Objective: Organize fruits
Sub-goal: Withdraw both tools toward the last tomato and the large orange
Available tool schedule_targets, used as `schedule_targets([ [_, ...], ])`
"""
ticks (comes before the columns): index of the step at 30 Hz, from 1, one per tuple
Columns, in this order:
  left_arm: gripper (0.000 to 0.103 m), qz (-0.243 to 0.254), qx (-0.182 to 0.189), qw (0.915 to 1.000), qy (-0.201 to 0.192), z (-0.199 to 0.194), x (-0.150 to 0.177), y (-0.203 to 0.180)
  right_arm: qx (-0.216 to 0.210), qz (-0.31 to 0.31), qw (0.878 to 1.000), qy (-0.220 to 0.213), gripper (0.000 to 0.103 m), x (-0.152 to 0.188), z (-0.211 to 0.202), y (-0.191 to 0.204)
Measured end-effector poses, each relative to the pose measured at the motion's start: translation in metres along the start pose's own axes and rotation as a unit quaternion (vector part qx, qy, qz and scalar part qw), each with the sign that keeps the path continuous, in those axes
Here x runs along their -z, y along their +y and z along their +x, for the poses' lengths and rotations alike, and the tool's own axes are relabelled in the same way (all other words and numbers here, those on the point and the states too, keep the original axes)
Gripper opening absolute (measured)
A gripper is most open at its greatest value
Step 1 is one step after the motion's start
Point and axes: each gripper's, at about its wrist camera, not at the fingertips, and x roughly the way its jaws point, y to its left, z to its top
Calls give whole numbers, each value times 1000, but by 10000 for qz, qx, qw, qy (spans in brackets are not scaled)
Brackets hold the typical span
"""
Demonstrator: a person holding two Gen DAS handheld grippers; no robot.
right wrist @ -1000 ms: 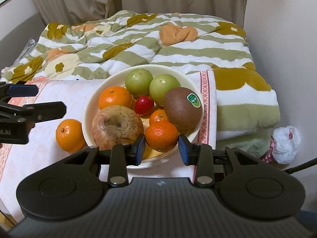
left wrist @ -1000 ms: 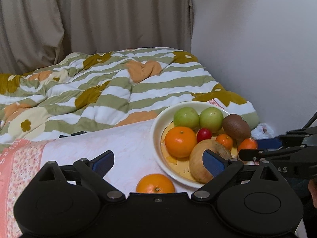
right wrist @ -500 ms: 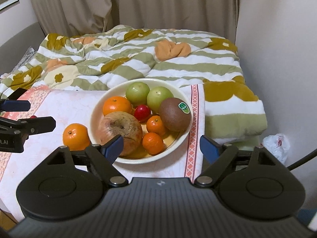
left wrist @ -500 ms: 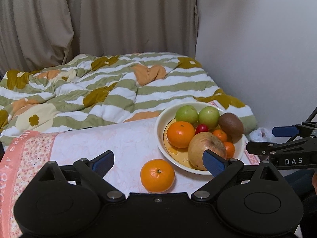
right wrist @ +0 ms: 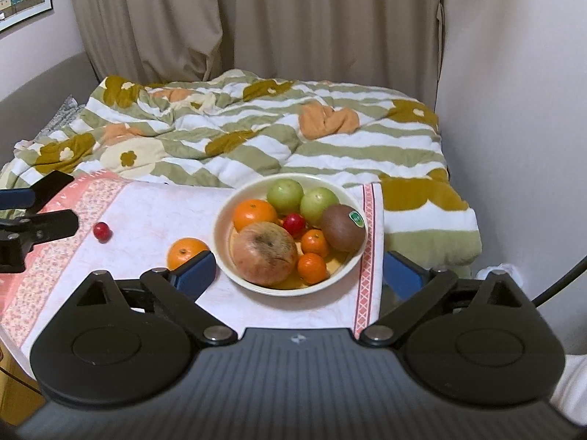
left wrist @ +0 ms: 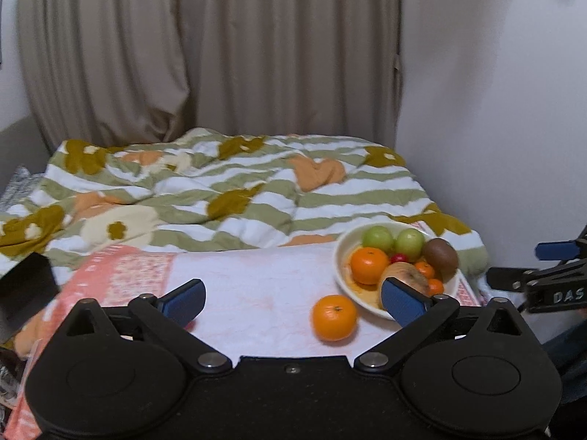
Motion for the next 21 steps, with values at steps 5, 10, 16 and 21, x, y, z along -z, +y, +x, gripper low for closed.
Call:
schedule_targets([
  [5, 103, -55, -187, 9998, 34, -10, 7, 34, -1, 11, 10000, -24, 103, -4, -11, 20],
  [10, 103, -156, -178, 9996, 174, -8, 15, 73, 147, 42, 9998, 86, 103, -5, -11, 47],
  [16, 103, -65, -29, 9987, 499, 9, 19, 122, 388, 480, 9976, 329, 103, -1, 0, 81],
  [21, 103, -140, 238, 9961, 837, 38, 20, 162, 623, 965, 9918, 555, 103, 2, 21, 107],
])
